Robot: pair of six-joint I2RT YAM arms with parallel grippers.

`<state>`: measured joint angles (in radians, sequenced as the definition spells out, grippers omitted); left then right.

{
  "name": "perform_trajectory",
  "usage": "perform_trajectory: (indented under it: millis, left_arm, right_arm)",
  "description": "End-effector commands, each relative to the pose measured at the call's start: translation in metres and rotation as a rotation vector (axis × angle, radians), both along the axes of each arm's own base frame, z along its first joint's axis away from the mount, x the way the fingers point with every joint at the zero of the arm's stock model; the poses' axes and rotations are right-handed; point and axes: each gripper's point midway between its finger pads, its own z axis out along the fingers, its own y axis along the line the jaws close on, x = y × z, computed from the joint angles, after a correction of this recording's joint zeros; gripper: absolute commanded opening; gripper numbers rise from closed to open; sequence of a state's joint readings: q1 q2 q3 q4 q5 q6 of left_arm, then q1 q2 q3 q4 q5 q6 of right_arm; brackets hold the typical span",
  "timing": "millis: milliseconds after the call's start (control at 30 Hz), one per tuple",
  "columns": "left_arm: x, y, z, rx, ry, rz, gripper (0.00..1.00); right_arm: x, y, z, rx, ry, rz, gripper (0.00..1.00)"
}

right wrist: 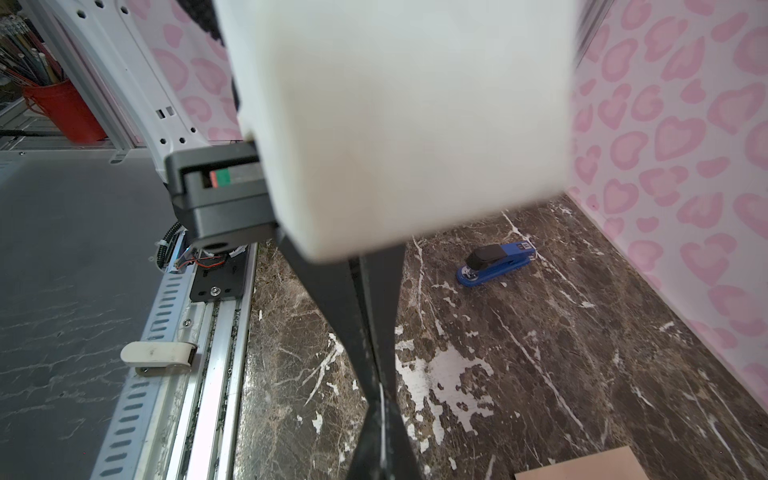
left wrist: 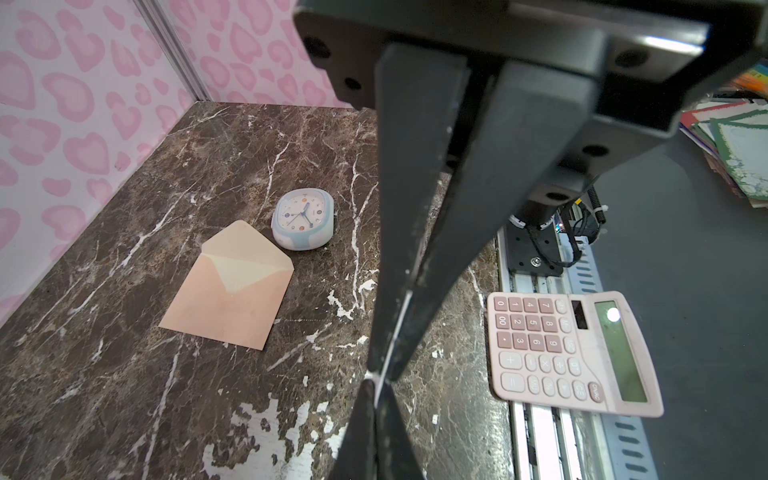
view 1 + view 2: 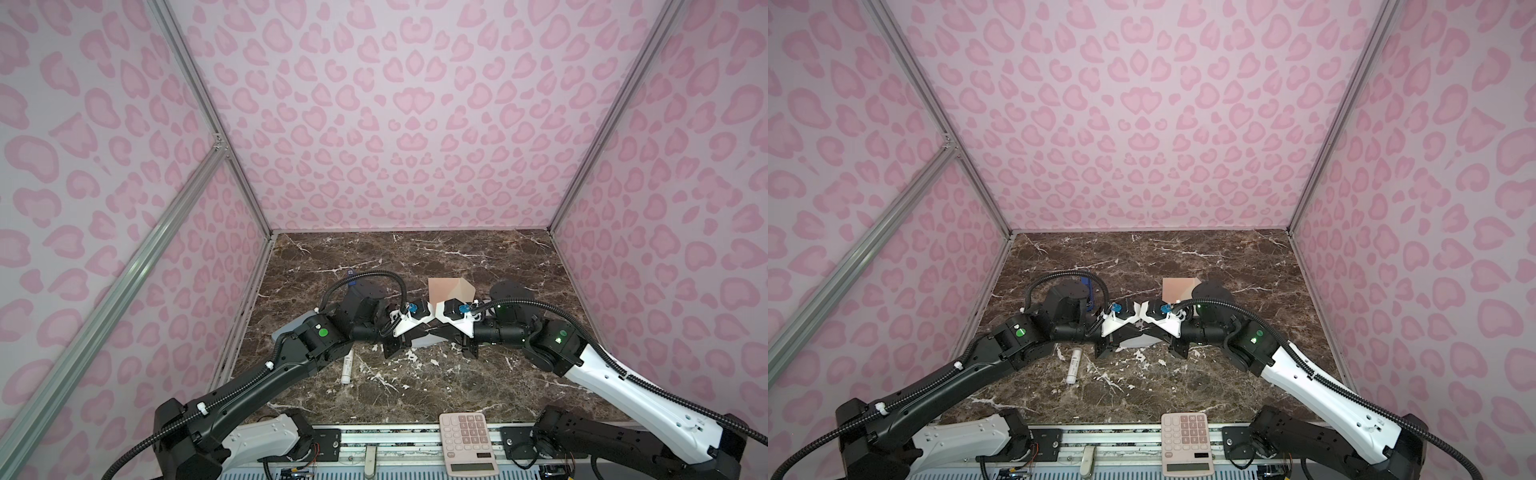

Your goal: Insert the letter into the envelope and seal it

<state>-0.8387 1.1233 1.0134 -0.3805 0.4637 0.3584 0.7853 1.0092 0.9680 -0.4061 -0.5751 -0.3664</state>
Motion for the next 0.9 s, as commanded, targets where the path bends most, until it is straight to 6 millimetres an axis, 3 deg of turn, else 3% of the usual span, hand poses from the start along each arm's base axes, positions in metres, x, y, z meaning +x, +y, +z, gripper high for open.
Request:
perform_trajectory:
  millis: [0,300,467,600,633,700,733,800,867]
  left_arm:
    - [0.002,0.001,0.005,-0.02,-0.018,0.015,0.32]
    - [0.003,0.005,-0.017,0.022,0.028,0.029,0.33]
    - [0.004,0.007,-0.02,0.025,0.029,0.034,0.05]
    - [0.004,0.01,-0.018,0.018,0.028,0.036,0.04]
    - [0.004,0.012,-0.018,0.019,0.028,0.044,0.08]
    - [0.005,0.014,-0.018,0.021,0.032,0.055,0.27]
    - [0.004,0.016,-0.019,0.025,0.039,0.053,0.3]
    - [0.003,0.018,-0.022,0.03,0.049,0.056,0.3]
    - [0.001,0.018,-0.024,0.03,0.059,0.045,0.18]
  right_arm:
    - [0.005,0.001,0.007,0.031,-0.036,-0.025,0.0]
    - [0.009,-0.002,0.012,0.04,-0.047,-0.048,0.0]
    - [0.008,-0.004,0.014,0.034,-0.055,-0.05,0.0]
    - [0.008,-0.006,0.014,0.031,-0.056,-0.054,0.0]
    - [0.008,-0.007,0.014,0.032,-0.057,-0.056,0.0]
    - [0.008,-0.007,0.014,0.031,-0.057,-0.057,0.0]
    - [0.008,-0.007,0.014,0.032,-0.057,-0.057,0.0]
    - [0.008,-0.007,0.015,0.035,-0.058,-0.058,0.0]
    - [0.008,-0.007,0.016,0.038,-0.059,-0.057,0.0]
